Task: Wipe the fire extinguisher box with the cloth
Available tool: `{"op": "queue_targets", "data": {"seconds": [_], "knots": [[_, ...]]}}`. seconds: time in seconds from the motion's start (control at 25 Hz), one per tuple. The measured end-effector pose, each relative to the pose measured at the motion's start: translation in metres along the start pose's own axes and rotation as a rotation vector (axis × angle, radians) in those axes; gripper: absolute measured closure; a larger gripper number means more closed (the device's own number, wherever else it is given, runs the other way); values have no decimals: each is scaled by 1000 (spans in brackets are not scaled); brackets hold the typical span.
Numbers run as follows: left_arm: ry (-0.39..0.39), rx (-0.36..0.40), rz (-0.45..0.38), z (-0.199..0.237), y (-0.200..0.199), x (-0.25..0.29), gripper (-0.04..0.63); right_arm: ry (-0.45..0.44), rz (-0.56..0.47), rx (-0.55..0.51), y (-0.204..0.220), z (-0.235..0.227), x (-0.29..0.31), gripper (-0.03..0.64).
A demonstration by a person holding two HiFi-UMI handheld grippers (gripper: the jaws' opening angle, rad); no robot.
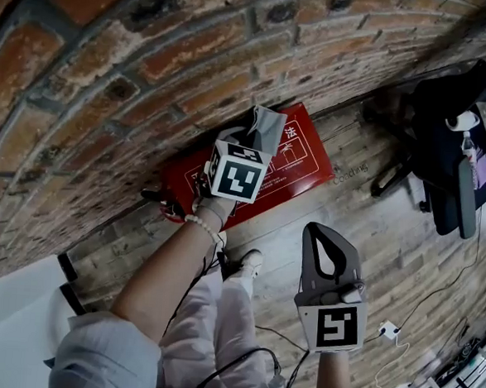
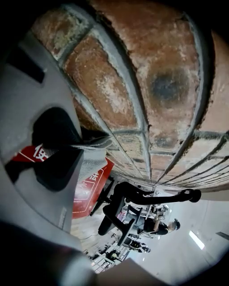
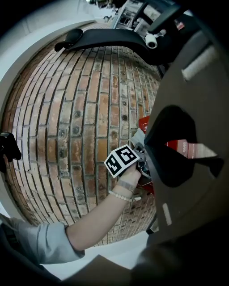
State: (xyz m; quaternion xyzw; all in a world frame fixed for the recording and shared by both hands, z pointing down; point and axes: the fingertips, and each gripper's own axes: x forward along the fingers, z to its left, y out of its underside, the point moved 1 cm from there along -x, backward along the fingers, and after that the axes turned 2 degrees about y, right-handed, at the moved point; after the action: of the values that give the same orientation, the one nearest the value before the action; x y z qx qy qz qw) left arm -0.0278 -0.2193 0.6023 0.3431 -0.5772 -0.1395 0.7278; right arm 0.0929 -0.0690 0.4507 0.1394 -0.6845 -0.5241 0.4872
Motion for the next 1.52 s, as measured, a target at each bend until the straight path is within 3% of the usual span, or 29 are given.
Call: {"op": "queue_targets", "data": {"seconds": [0.68,1.52], "knots": [[-38,-61,-3,30,38,-38,580,-35,-12,-26,-11,31,4,606],[-96,-70,5,63,86,-84,580,-60,-15,-48,-23,57,10,606]]}}
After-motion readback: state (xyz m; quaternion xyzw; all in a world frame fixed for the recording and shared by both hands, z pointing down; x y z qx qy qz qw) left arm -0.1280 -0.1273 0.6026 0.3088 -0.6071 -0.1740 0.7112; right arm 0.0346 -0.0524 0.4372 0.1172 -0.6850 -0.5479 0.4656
